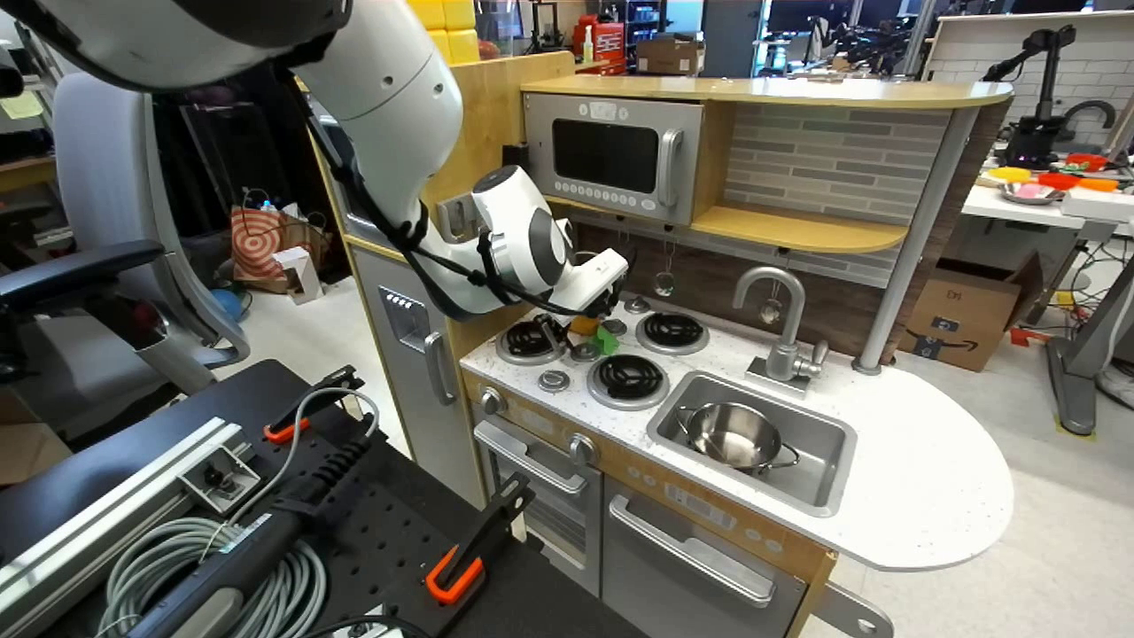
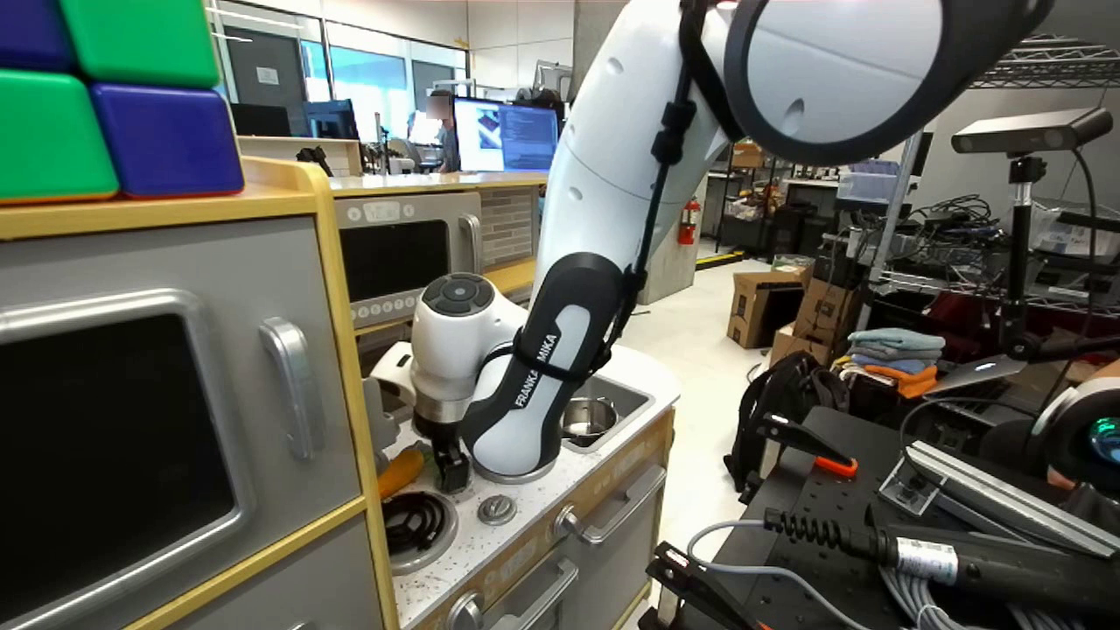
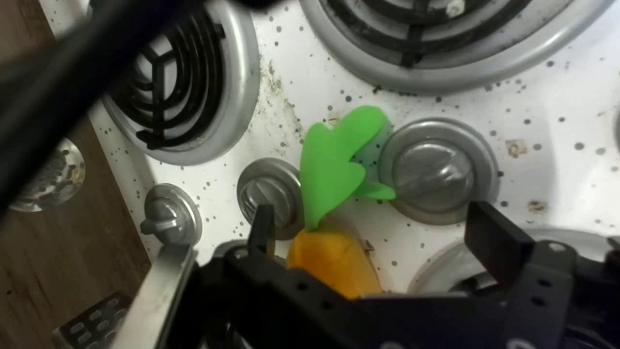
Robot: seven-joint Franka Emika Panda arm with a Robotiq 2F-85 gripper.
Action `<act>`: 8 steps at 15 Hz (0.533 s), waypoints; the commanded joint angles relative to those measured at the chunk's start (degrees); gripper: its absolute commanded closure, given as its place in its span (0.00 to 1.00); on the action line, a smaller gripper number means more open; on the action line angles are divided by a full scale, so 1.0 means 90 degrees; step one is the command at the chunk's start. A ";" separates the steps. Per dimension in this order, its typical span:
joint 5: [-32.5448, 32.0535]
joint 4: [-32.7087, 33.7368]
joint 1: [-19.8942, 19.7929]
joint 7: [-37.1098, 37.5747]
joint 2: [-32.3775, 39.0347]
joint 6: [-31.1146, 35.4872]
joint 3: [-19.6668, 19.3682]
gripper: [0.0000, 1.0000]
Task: Put the carrot plush toy in the pot
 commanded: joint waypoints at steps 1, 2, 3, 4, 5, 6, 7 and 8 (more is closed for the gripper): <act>-0.0267 0.0884 -0.0021 0.0254 0.0469 -0.0336 0.0018 0.00; -0.0266 0.1028 -0.0033 0.0255 0.0539 -0.0382 0.0034 0.00; -0.0267 0.1159 -0.0039 0.0256 0.0595 -0.0452 0.0047 0.00; -0.0270 0.1287 -0.0045 0.0251 0.0647 -0.0524 0.0062 0.00; -0.0267 0.1406 -0.0062 0.0241 0.0699 -0.0576 0.0094 0.00; -0.0260 0.1519 -0.0079 0.0230 0.0741 -0.0643 0.0125 0.00; -0.0252 0.1629 -0.0096 0.0219 0.0784 -0.0747 0.0163 0.01; -0.0235 0.1736 -0.0119 0.0216 0.0827 -0.0847 0.0208 0.25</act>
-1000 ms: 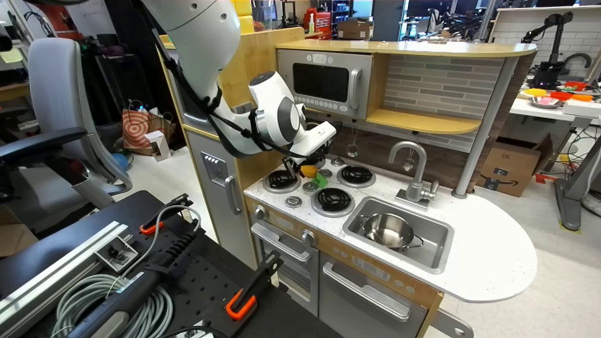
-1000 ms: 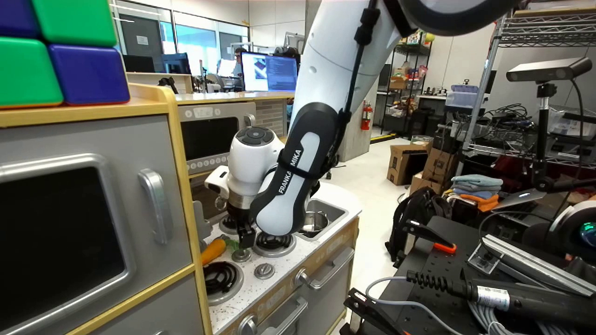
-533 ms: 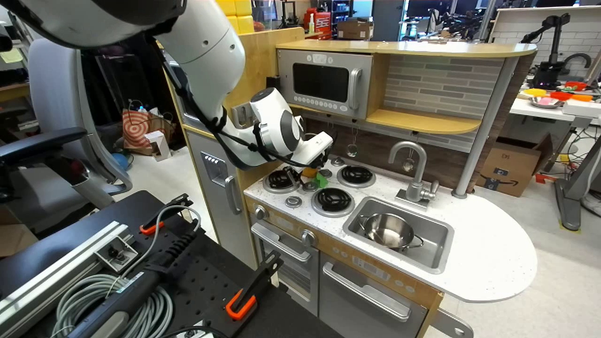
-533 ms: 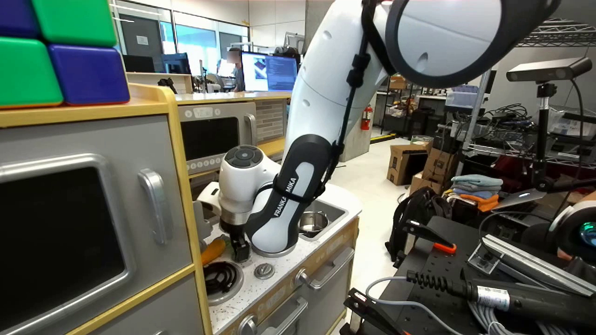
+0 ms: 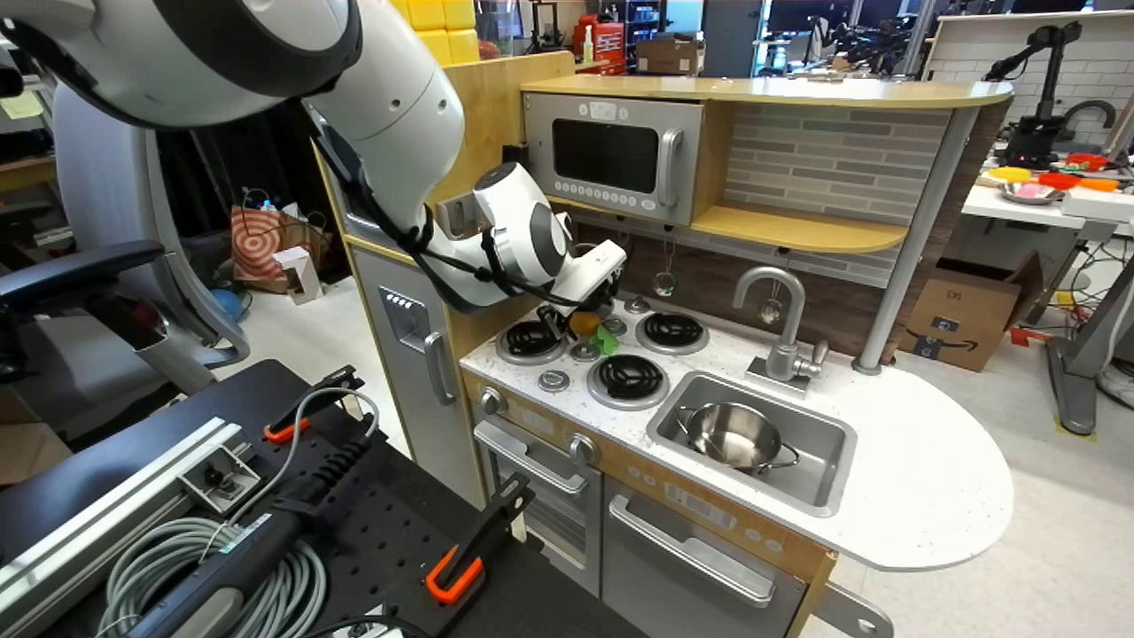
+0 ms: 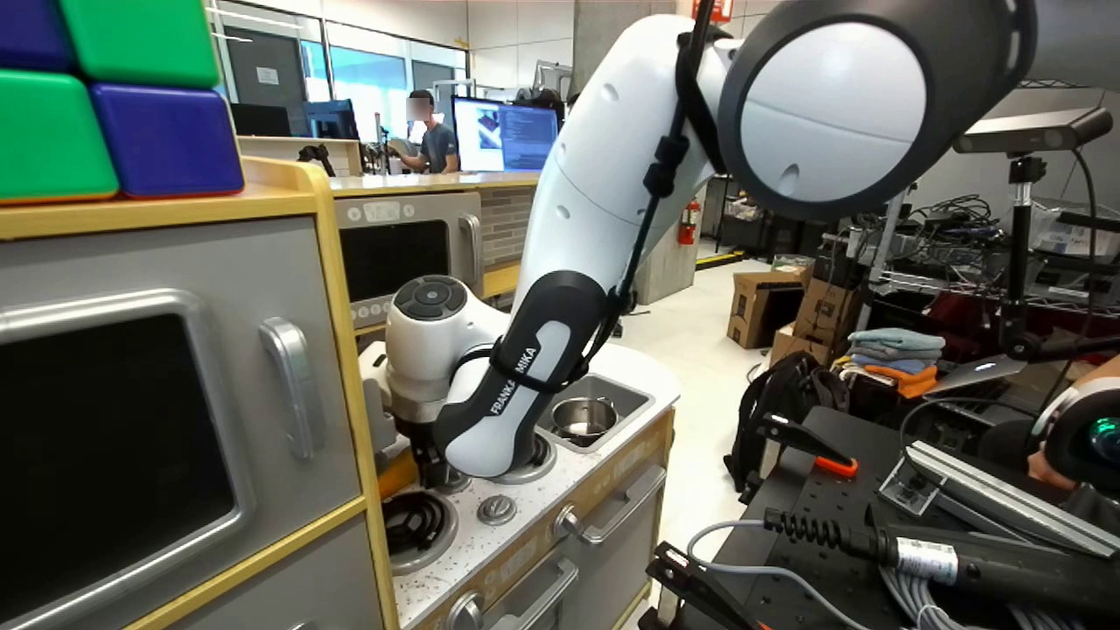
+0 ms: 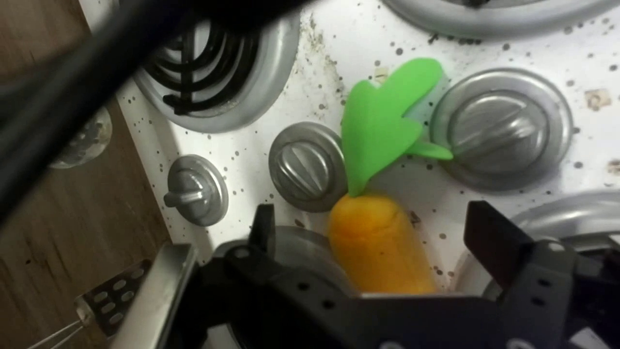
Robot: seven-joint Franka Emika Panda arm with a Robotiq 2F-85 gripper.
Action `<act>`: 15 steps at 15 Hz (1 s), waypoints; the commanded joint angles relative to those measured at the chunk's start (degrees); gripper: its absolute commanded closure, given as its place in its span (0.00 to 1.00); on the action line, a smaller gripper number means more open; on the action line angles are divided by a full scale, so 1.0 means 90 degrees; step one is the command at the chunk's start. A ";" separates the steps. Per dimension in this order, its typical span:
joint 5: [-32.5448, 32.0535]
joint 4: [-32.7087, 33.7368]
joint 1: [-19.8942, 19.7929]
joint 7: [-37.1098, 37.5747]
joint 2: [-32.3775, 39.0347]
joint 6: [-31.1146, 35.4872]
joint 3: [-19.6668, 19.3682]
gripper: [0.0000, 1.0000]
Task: Put the carrot plush toy in the pot
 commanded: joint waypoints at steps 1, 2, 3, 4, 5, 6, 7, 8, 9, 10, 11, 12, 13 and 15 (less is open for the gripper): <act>-0.0189 0.0783 -0.0140 0.0170 0.0375 -0.0459 0.0193 0.25; -0.0182 0.0863 -0.0157 0.0165 0.0400 -0.0543 0.0231 0.30; -0.0175 0.0942 -0.0171 0.0166 0.0431 -0.0620 0.0265 0.39; -0.0162 0.1002 -0.0194 0.0161 0.0445 -0.0684 0.0312 0.47; -0.0154 0.1069 -0.0206 0.0173 0.0469 -0.0756 0.0339 0.55; -0.0140 0.1117 -0.0233 0.0174 0.0475 -0.0820 0.0384 0.62; -0.0113 0.1144 -0.0282 0.0167 0.0462 -0.0871 0.0454 0.69; -0.0076 0.1169 -0.0352 0.0148 0.0441 -0.0940 0.0548 0.78; 0.0009 0.1192 -0.0475 0.0114 0.0381 -0.1096 0.0704 0.84; 0.0088 0.1181 -0.0598 0.0090 0.0314 -0.1204 0.0849 0.92; 0.0151 0.1116 -0.0751 0.0037 0.0208 -0.1271 0.1005 0.98; 0.0362 0.0961 -0.0853 -0.0052 0.0064 -0.1231 0.1029 1.00; 0.0410 0.0840 -0.0985 0.0010 -0.0052 -0.1202 0.1092 1.00; 0.0437 0.0051 -0.1168 0.0237 -0.0538 -0.0985 0.1036 0.98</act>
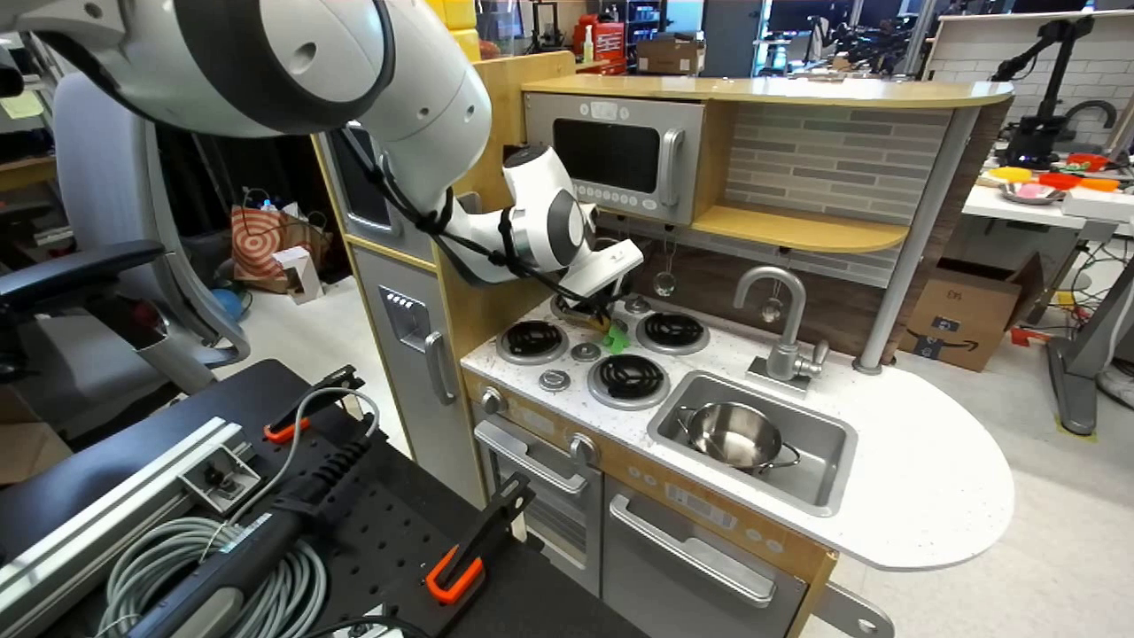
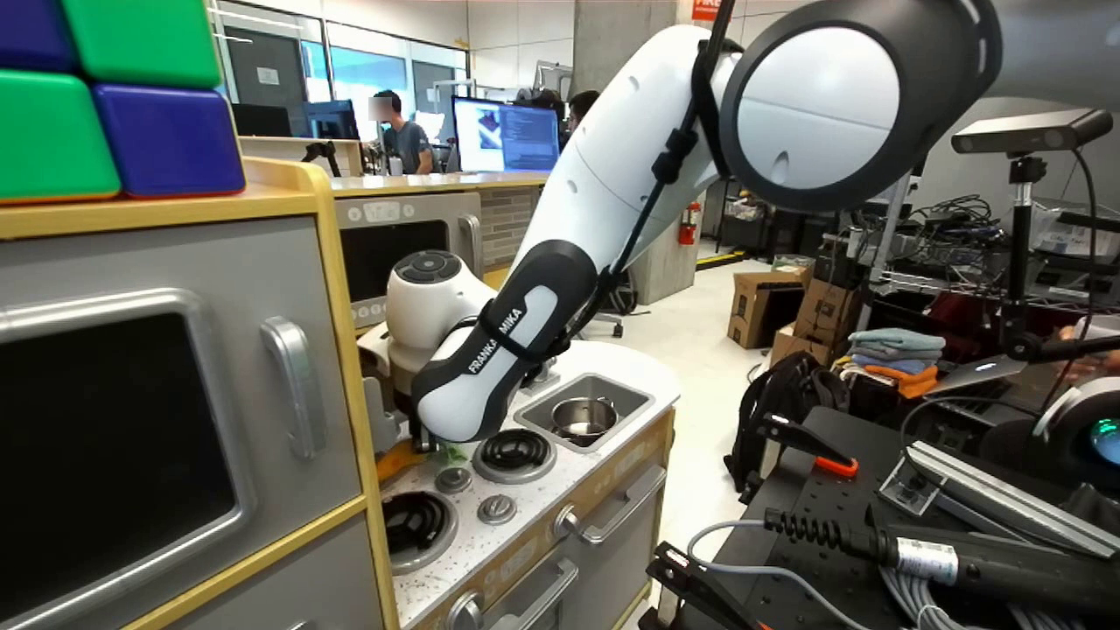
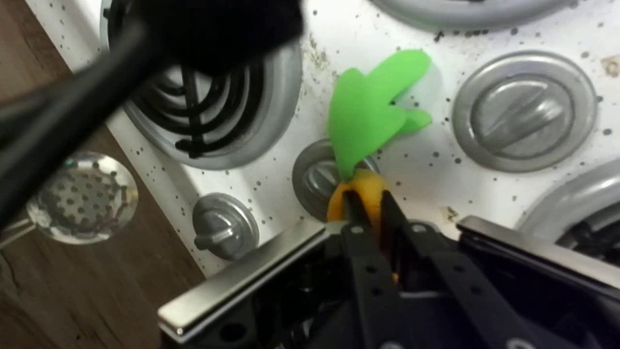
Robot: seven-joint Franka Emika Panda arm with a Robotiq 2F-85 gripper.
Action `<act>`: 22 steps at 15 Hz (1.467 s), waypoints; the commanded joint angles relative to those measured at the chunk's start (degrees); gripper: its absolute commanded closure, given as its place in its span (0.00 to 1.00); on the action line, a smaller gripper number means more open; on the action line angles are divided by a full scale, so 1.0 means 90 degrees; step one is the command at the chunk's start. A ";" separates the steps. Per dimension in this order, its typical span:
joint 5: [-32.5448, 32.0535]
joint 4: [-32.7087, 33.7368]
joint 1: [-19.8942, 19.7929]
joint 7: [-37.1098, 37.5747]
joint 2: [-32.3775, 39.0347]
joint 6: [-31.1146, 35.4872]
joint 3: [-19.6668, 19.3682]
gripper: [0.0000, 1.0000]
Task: Put the carrot plush toy in the pot
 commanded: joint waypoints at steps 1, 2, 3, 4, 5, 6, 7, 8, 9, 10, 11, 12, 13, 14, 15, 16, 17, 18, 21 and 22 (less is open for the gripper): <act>0.0228 -0.1145 -0.0454 0.0259 -0.0922 0.0075 0.0006 0.99; 0.0289 -0.1541 -0.0560 0.0377 -0.1209 -0.0050 -0.0038 0.98; 0.0346 -0.1811 -0.0636 0.0547 -0.1400 -0.0063 -0.0139 0.98; 0.0342 -0.2088 -0.0698 0.0734 -0.1617 -0.0006 -0.0294 0.98; 0.0338 -0.2364 -0.0776 0.0867 -0.1839 0.0047 -0.0393 0.98; 0.0154 -0.2615 -0.0912 0.1006 -0.2025 0.0087 -0.0374 0.98; 0.0131 -0.2948 -0.0900 0.1155 -0.2182 0.0165 -0.0414 0.98; 0.0146 -0.3176 -0.0940 0.1312 -0.2324 0.0174 -0.0477 0.98; 0.0163 -0.3315 -0.0983 0.1431 -0.2427 0.0089 -0.0529 0.98; 0.0180 -0.3407 -0.1062 0.1481 -0.2487 0.0024 -0.0538 0.98; 0.0183 -0.3583 -0.1089 0.1609 -0.2600 0.0040 -0.0602 0.98; 0.0212 -0.3663 -0.1177 0.1647 -0.2654 0.0007 -0.0587 0.98; 0.0238 -0.3779 -0.1250 0.1697 -0.2727 -0.0010 -0.0575 0.98; 0.0260 -0.3878 -0.1306 0.1777 -0.2783 0.0004 -0.0582 0.98; 0.0278 -0.3927 -0.1359 0.1845 -0.2796 0.0004 -0.0594 0.98; 0.0284 -0.3952 -0.1378 0.1965 -0.2782 0.0083 -0.0646 0.98; 0.0286 -0.3983 -0.1376 0.2141 -0.2765 0.0247 -0.0726 0.98; 0.0315 -0.3938 -0.1357 0.2392 -0.2679 0.0480 -0.0840 0.98; 0.0516 -0.3861 -0.1301 0.3019 -0.2507 0.0958 -0.1091 0.98; 0.0628 -0.3842 -0.1382 0.3064 -0.2494 0.0887 -0.1006 0.98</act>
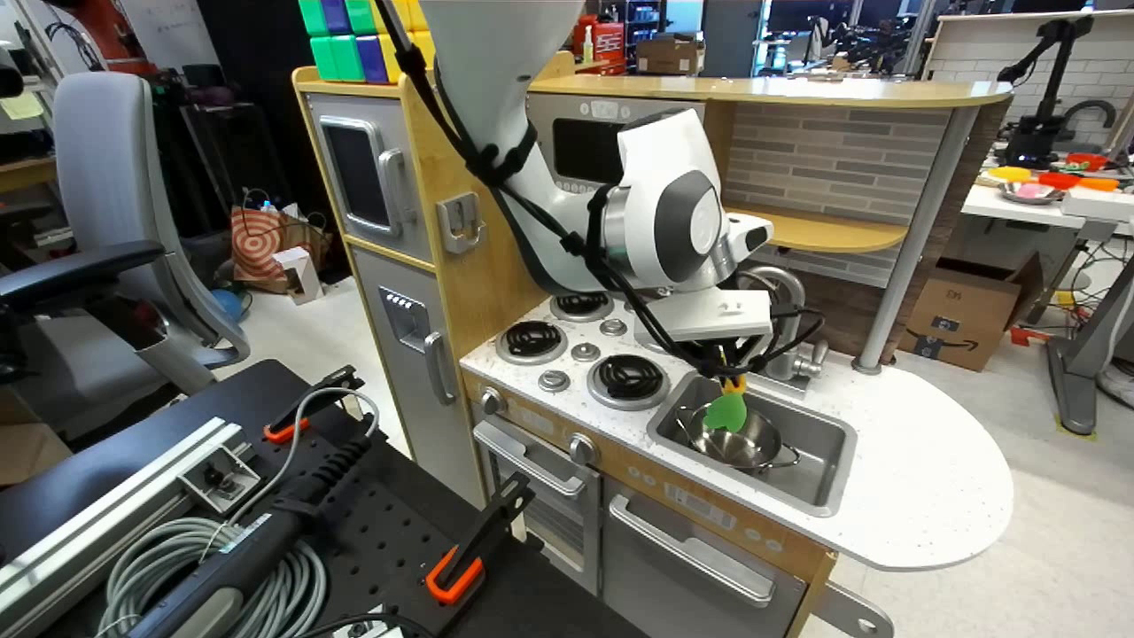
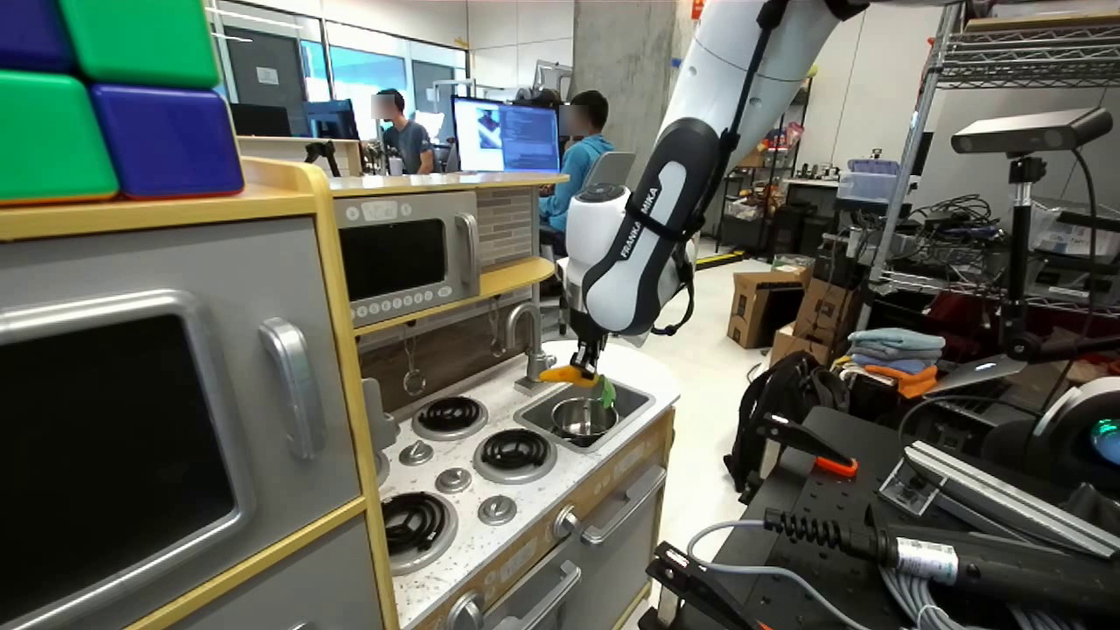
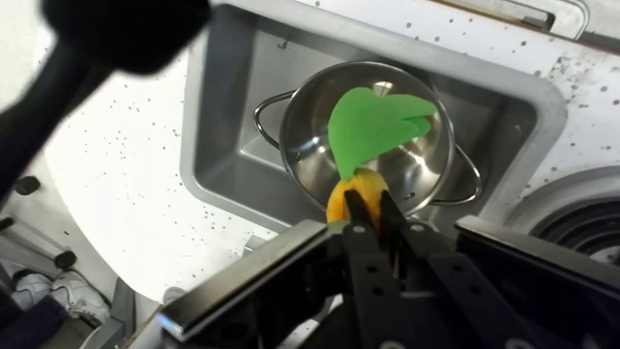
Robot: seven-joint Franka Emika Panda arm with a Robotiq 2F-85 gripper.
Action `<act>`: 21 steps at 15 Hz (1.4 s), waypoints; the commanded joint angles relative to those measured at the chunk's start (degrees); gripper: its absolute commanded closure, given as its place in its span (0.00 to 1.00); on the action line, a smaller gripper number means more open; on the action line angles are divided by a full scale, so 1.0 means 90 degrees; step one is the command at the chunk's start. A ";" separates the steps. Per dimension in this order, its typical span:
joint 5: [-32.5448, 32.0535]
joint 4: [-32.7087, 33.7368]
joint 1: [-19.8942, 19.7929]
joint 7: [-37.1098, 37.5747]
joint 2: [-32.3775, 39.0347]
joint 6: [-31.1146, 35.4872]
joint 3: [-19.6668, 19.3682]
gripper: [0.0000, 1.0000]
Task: Put the carrot plush toy in the pot
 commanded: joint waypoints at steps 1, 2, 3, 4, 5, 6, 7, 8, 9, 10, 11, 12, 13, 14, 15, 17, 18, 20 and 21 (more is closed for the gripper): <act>0.0339 -0.0025 -0.0006 0.0455 0.0062 0.0225 -0.0084 0.98; 0.0390 -0.0005 0.0036 0.0531 0.0102 0.0181 -0.0128 0.98; 0.0422 0.0023 0.0072 0.0609 0.0150 0.0180 -0.0169 0.98; 0.0475 0.0044 0.0066 0.0665 0.0185 0.0149 -0.0170 0.98; 0.0510 0.0065 0.0079 0.0728 0.0222 0.0148 -0.0199 0.98; 0.0532 0.0082 0.0079 0.0800 0.0258 0.0195 -0.0221 0.98; 0.0571 0.0087 0.0053 0.0849 0.0268 0.0219 -0.0208 0.98; 0.0620 0.0099 0.0029 0.0889 0.0279 0.0276 -0.0202 0.98; 0.0649 0.0098 0.0041 0.0947 0.0284 0.0323 -0.0230 0.98; 0.0685 0.0107 0.0009 0.0973 0.0288 0.0384 -0.0201 0.98; 0.0719 0.0109 0.0019 0.1007 0.0293 0.0446 -0.0217 0.98; 0.0758 0.0119 0.0013 0.1019 0.0305 0.0546 -0.0211 0.98; 0.0788 0.0122 0.0003 0.1040 0.0308 0.0633 -0.0198 0.98; 0.0819 0.0138 0.0003 0.1062 0.0316 0.0709 -0.0191 0.98; 0.0854 0.0159 0.0011 0.1087 0.0338 0.0785 -0.0198 0.98; 0.0919 0.0206 0.0026 0.1124 0.0382 0.0948 -0.0218 0.98; 0.0947 0.0213 0.0017 0.1135 0.0387 0.0990 -0.0203 0.98; 0.0982 0.0213 0.0018 0.1128 0.0390 0.0986 -0.0191 0.65; 0.1006 0.0201 -0.0002 0.1106 0.0374 0.0984 -0.0163 0.60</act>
